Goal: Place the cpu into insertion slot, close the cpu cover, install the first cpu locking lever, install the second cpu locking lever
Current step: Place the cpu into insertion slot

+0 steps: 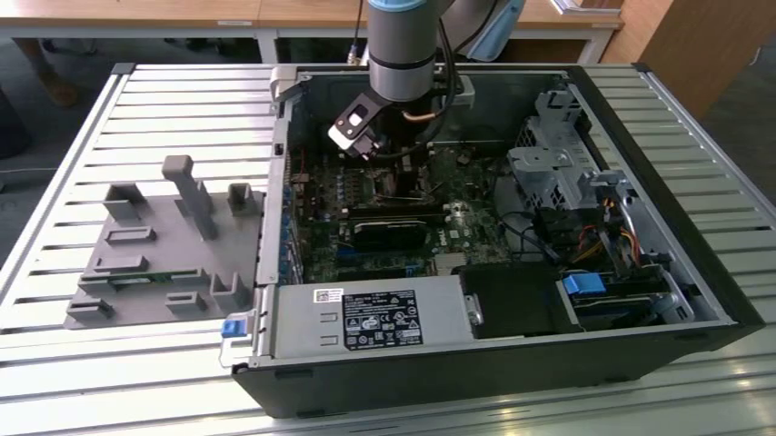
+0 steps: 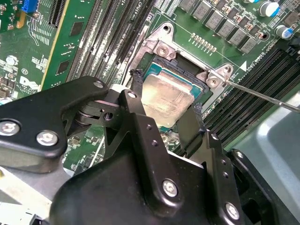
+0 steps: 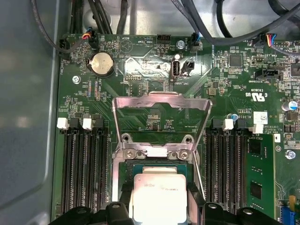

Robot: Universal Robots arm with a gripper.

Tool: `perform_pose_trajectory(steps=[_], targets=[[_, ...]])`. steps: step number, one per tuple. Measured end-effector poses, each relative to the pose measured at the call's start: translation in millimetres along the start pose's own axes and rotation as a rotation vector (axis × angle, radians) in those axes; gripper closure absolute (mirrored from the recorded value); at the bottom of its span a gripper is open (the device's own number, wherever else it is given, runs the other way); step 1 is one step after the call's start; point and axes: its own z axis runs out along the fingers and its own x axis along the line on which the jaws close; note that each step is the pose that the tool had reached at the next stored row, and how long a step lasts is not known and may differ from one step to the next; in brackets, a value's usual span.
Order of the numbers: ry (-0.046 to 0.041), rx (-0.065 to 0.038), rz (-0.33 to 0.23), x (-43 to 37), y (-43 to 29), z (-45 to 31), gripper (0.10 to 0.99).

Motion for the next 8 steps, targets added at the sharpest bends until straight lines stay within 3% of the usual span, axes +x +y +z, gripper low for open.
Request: perform_pose_trajectory(steps=[6, 7, 8], targets=[[0.0001, 0.0, 0.0, 0.2, 0.0, 0.6, 0.533], [0.0002, 0.0, 0.0, 0.4, 0.0, 0.9, 0.471], [-0.0001, 0.0, 0.0, 0.5, -0.1, 1.1, 0.471]])
